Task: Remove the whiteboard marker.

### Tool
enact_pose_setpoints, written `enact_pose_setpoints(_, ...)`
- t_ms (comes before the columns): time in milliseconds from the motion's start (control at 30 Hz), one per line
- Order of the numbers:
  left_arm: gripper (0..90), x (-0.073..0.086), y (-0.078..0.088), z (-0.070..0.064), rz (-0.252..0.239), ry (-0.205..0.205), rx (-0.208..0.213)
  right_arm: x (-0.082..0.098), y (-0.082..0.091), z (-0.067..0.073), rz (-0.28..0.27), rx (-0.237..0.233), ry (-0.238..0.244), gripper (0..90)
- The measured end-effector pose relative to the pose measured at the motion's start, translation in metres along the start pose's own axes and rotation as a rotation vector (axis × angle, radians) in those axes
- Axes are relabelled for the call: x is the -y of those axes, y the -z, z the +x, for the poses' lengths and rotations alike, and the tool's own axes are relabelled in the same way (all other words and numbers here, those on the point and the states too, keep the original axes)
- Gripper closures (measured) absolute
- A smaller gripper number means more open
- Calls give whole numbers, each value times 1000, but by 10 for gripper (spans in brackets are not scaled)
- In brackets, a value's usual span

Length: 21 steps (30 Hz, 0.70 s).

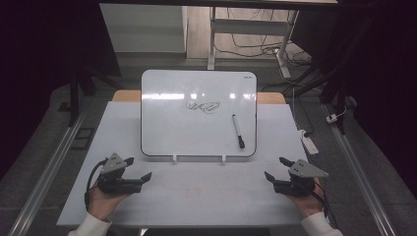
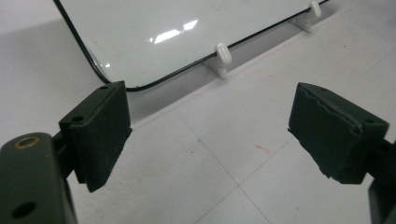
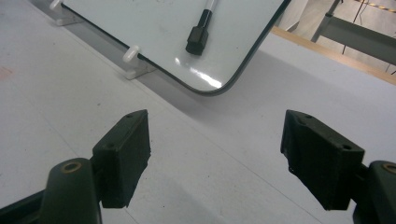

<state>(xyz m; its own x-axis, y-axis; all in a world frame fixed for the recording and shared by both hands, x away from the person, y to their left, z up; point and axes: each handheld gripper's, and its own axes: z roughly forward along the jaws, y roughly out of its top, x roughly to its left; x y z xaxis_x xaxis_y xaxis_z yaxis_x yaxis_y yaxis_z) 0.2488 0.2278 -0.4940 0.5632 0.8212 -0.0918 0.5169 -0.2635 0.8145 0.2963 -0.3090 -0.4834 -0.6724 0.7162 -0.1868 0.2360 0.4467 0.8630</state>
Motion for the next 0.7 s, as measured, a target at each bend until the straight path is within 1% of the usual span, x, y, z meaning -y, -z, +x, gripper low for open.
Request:
enact_pose_setpoints(133,141,1,-1,-1,0,-7,-6,-1,0,0,8,-4,-19,261)
enact_pose_setpoints(300,141,1,-1,-3,0,-15,-13,-4,-1,2,19,-2,-21,270)
enact_pose_setpoints(400,141,0,-3,-4,4,-16,-13,-10,-2,3,18,-4,-16,273)
enact_pose_setpoints(500,141,0,-6,-4,15,-16,-12,-16,-2,3,16,-10,-21,275)
enact_pose_setpoints(567,141,1,-8,-5,24,-19,-9,-25,-7,3,18,-12,-23,280)
enact_pose_setpoints(600,141,1,-8,-5,27,-21,-8,-25,-7,3,18,-12,-23,280)
enact_pose_setpoints(633,141,1,-10,-6,34,-24,-9,-34,-11,2,22,-9,-25,284)
enact_pose_setpoints(667,141,1,-10,-6,34,-24,-9,-38,-13,2,23,-11,-26,286)
enact_pose_setpoints(700,141,1,-10,-6,35,-26,-9,-38,-13,2,23,-11,-26,286)
